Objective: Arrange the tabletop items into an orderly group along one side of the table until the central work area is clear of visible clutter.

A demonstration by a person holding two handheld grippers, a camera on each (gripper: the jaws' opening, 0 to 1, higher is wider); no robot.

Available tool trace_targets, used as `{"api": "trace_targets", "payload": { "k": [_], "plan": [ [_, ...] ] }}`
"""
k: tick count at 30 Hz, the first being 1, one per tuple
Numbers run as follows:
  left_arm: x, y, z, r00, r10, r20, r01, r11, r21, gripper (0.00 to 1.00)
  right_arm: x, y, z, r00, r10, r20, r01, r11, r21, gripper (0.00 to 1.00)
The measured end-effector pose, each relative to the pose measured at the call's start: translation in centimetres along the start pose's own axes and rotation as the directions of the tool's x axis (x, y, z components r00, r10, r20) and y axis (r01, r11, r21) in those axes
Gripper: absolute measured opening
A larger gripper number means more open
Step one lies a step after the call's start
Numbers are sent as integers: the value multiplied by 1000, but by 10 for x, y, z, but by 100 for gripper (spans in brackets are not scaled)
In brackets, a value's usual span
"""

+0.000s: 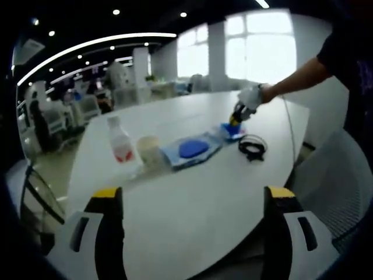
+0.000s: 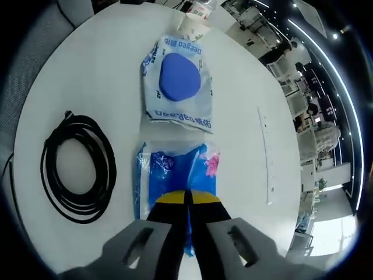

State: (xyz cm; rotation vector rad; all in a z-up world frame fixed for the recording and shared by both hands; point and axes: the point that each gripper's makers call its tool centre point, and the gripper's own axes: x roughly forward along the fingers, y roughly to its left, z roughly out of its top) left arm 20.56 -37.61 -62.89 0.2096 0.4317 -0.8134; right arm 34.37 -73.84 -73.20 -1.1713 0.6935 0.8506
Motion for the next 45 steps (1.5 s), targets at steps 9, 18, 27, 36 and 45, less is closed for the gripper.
{"api": "trace_targets", "payload": {
  "k": [9,18,27,36,45],
  "plan": [
    [0,0,-2,1000,-1,-9,2,1000,11,97,10,5,4,1000,20,-1,-20,999,30,0],
    [1,0,-2,1000,-4,-14,4,1000,15,97,15,2,3,1000,11,-8,-10,997,79,0],
    [1,0,-1,1000,0,-13,1,1000,18,97,14,0,7,1000,-1,-17,3,993,117,2],
    [1,1,0,1000,2,-5,-2,1000,16,97,6,-5,7,999,-50,12,46,974,220,25],
    [0,0,0,1000,-5,2,5,1000,18,99,-10,2,8,991,-117,63,86,925,371,38]
  ]
}}
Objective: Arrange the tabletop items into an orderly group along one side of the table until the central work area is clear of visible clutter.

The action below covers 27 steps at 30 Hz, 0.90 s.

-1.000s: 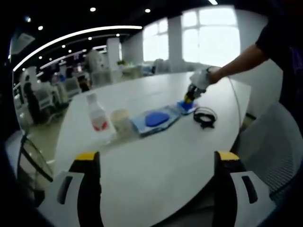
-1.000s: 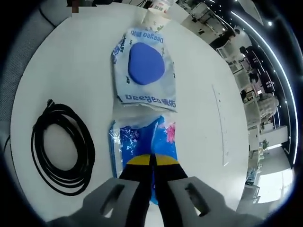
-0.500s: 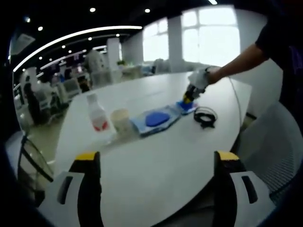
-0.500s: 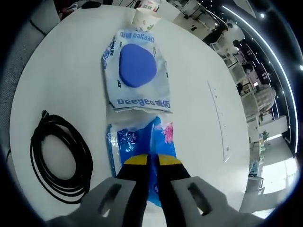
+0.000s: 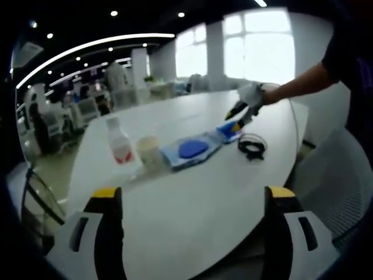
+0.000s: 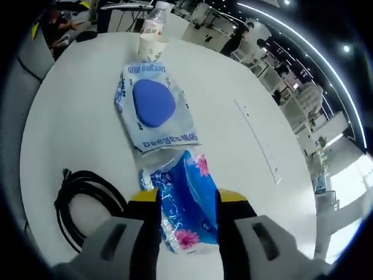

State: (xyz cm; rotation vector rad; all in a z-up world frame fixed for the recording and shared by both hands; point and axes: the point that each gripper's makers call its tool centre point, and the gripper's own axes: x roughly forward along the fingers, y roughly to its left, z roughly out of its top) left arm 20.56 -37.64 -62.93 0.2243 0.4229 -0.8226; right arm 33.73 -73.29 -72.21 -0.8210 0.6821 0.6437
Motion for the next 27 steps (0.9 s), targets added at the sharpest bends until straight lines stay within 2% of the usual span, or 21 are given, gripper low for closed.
{"api": "trace_targets", "payload": {
  "k": [5,12,15,23,27],
  "plan": [
    [0,-1,2,1000,-4,10,4,1000,-11,100,-14,6,-2,998,-39,40,34,992,119,49],
    [-1,0,4,1000,-1,24,2,1000,-16,100,-34,25,-3,996,-52,75,38,982,186,56],
    [-1,-1,6,1000,1,26,-1,1000,-12,100,-42,34,-3,994,-60,91,36,968,246,59],
    [-2,0,8,999,9,38,-9,1000,-7,100,-55,62,-4,990,-66,125,23,947,320,68],
    [-3,3,9,999,12,47,-12,1000,-8,100,-58,74,-6,988,-81,134,33,945,326,74]
  ]
}}
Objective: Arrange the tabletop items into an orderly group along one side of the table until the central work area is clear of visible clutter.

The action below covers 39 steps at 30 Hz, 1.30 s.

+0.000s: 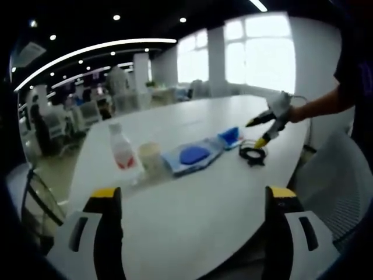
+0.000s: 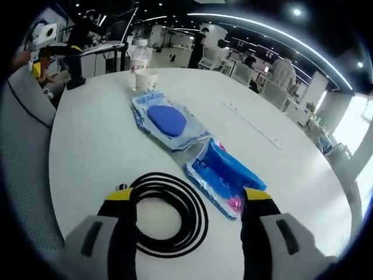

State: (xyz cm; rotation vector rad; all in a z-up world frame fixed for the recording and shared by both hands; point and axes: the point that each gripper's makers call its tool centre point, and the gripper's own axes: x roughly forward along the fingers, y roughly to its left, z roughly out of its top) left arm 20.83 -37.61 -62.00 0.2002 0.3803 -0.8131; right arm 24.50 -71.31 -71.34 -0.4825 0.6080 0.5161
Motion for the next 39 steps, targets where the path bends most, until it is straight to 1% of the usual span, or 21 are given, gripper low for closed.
{"api": "trace_targets", "payload": {
  "k": [3,7,13,19,25,29,32,36,39],
  "plan": [
    [0,1,0,1000,1,5,-1,1000,4,100,-2,8,-3,1000,-1,12,0,1000,27,74],
    [0,2,-1,1000,1,0,-1,1000,2,100,-4,21,-1,999,4,34,-6,998,69,74],
    [0,2,0,1000,1,9,-1,1000,9,100,-1,38,-7,998,10,61,-15,996,85,74],
    [-1,1,1,1000,4,10,-4,1000,30,100,2,53,-13,997,26,78,-35,993,114,68],
    [-1,0,2,1000,6,8,-6,999,32,100,8,65,-20,996,44,77,-53,991,124,62],
    [0,-2,2,1000,4,5,-4,999,38,100,11,67,-24,996,47,75,-57,989,134,56],
    [0,-2,2,1000,6,3,-6,999,40,100,14,69,-27,996,50,71,-60,988,144,53],
    [0,-2,3,1000,6,7,-6,999,36,100,16,72,-29,996,55,69,-65,987,149,49],
    [0,-3,3,1000,6,5,-6,999,36,100,18,73,-29,996,55,72,-67,984,168,45]
  ]
}}
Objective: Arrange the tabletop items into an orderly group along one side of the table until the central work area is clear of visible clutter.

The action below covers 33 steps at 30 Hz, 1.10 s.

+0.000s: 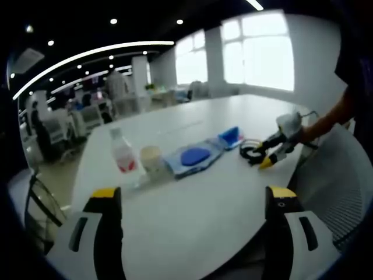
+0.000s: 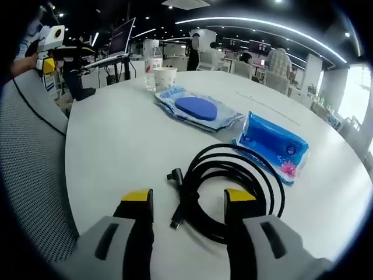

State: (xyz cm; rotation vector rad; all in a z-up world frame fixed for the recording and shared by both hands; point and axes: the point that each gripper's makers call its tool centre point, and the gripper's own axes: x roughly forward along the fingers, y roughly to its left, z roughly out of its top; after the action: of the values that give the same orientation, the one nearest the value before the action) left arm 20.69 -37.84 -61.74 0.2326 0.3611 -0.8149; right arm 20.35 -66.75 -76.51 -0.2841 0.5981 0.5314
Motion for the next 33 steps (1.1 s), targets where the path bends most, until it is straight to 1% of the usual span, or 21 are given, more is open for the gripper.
{"api": "trace_targets", "payload": {
  "k": [3,8,12,14,15,18,26,30,33],
  "plan": [
    [0,0,0,1000,0,-1,0,1000,0,100,2,0,1,1000,0,2,0,1000,12,41],
    [0,-1,0,1000,-3,-4,3,1000,0,99,5,3,3,1000,8,4,-8,1000,13,30],
    [0,0,-1,1000,-3,-5,3,1000,-1,99,9,3,6,1000,13,5,-13,1000,-4,23],
    [0,0,-1,1000,-1,-5,1,1000,0,99,9,2,6,1000,16,-2,-16,1000,-2,15],
    [0,1,-2,1000,0,-5,0,1000,-1,99,8,4,5,1000,29,-7,-28,1000,4,15],
    [0,2,-2,1000,0,-4,0,1000,0,99,8,4,4,1000,26,-7,-26,1000,-3,14],
    [0,1,-1,1000,0,-3,0,1000,1,99,6,5,5,1000,24,-13,-24,998,-61,11],
    [0,0,-1,1000,-1,-1,1,1000,2,99,3,5,9,1000,14,-10,-15,996,-84,10],
    [0,0,0,1000,-3,0,3,1000,2,98,2,2,15,1000,0,3,0,995,-97,10]
  ]
}}
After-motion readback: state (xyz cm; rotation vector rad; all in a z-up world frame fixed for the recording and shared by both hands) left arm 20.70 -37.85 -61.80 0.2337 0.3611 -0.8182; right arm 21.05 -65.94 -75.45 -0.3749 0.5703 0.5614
